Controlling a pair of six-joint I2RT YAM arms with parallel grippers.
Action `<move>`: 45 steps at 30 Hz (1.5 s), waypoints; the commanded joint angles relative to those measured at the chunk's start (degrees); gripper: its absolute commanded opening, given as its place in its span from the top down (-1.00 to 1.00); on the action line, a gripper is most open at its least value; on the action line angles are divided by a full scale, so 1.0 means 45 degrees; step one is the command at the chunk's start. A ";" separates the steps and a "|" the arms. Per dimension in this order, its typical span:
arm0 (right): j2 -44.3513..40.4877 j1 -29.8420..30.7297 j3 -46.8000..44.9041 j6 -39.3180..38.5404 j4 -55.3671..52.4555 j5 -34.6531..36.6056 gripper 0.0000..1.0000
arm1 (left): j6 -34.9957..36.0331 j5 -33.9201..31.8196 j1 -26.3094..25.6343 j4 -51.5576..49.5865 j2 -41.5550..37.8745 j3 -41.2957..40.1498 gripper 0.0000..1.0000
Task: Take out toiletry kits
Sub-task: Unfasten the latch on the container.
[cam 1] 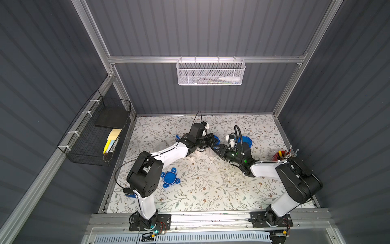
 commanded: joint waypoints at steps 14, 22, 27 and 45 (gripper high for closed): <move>-0.2379 0.0027 0.1187 -0.2827 -0.0552 -0.1086 -0.07 | -0.0330 0.0012 0.0007 -0.3173 0.1443 -0.1101 1.00; -0.2763 0.0037 0.0727 -0.3194 -0.1847 0.0324 -0.06 | -0.0149 0.0027 0.0035 -0.3326 0.1359 -0.1015 1.00; -0.4339 0.0015 0.1344 -0.4140 -0.6361 0.2373 -0.05 | 0.0527 0.0028 0.0075 -0.4220 0.1159 -0.0089 1.00; -0.1917 -0.0993 0.5384 -0.5773 -1.1315 0.2751 0.29 | 0.1492 0.0389 0.0461 -0.6576 0.0223 0.4904 0.93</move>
